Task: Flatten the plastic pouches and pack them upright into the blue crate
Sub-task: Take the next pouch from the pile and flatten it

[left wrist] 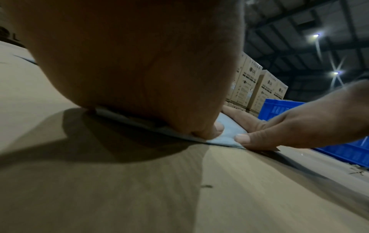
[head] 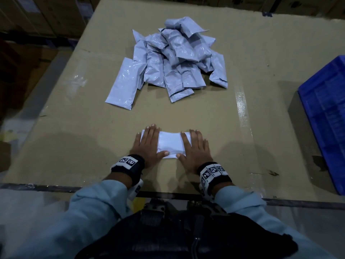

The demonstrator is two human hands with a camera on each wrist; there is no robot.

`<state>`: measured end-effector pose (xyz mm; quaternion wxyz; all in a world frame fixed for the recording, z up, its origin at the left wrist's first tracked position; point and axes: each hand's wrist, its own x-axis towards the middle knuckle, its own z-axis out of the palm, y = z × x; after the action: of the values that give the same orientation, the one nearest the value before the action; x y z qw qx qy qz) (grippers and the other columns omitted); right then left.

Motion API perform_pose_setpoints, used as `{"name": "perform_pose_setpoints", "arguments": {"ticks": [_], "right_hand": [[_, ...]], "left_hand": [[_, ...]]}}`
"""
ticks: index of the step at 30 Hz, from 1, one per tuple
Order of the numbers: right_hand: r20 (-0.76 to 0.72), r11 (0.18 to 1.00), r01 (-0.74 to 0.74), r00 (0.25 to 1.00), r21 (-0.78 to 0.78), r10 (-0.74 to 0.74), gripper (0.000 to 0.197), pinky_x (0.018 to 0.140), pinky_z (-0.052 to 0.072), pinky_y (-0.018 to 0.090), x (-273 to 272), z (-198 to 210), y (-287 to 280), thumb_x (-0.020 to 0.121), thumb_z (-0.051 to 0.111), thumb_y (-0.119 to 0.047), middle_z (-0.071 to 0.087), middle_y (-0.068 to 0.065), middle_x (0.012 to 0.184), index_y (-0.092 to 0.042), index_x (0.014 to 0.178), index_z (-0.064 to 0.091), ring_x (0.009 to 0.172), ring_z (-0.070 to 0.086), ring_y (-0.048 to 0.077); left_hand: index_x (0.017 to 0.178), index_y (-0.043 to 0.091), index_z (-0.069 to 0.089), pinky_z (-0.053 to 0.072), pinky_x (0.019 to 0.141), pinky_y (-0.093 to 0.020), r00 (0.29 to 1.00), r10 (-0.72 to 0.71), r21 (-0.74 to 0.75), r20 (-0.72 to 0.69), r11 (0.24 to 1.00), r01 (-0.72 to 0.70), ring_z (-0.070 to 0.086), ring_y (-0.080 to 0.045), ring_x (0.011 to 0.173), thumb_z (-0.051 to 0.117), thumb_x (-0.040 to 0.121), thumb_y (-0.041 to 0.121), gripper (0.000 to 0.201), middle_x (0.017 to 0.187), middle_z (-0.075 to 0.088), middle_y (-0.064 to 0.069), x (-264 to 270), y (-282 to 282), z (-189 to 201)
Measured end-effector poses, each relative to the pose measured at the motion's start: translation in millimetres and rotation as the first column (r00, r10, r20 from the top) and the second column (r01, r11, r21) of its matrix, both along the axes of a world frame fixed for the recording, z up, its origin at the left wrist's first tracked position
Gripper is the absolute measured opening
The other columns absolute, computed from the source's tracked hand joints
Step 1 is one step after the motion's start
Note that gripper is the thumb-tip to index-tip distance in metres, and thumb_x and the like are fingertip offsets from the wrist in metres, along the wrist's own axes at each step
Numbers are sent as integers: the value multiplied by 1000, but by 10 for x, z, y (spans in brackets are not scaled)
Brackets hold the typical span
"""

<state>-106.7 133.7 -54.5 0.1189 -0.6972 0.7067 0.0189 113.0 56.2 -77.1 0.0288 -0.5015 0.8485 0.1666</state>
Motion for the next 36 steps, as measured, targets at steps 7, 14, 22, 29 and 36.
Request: {"name": "perform_pose_setpoints", "arguments": {"ticks": [7,14,22,29,36], "right_hand": [[-17,997,70,997,-27,-70,77,117,23,55,-32,235,-115,93,11,-59,34,8,157,-19,156,30,139,32,35],[7,1000,30,1000,-7,-30,65,116,26,47,-40,370,-270,88,68,-48,53,11,134,-21,143,47,129,42,33],[-89,966,31,994,-255,-55,34,72,40,38,-109,686,-237,63,82,-14,54,6,94,-19,91,64,86,52,30],[-79,994,15,997,-106,-23,70,91,45,44,-49,419,139,75,70,-30,49,19,139,-18,142,53,119,48,38],[47,997,40,998,-72,-37,77,124,16,53,2,173,311,97,17,-48,22,19,166,-5,160,22,154,14,41]], "left_hand": [[162,9,-3,-8,120,-61,979,12,-6,202,1000,-12,-4,-29,157,7,85,81,106,170,-8,-12,-11,-39,222],[154,20,35,4,122,-57,994,-109,-19,-10,994,109,33,-21,146,62,93,55,75,157,37,-3,-226,-142,349],[88,23,59,35,70,-39,974,-177,-408,-144,907,105,53,-29,70,78,67,21,29,81,56,-1,-304,-161,672],[97,21,55,40,57,-35,960,-242,-347,-138,920,182,55,-23,82,72,76,56,44,95,56,3,-367,140,599],[124,9,61,50,80,-44,949,-243,-323,-200,931,170,59,-30,103,37,101,45,50,124,63,-8,-428,118,458]]}}
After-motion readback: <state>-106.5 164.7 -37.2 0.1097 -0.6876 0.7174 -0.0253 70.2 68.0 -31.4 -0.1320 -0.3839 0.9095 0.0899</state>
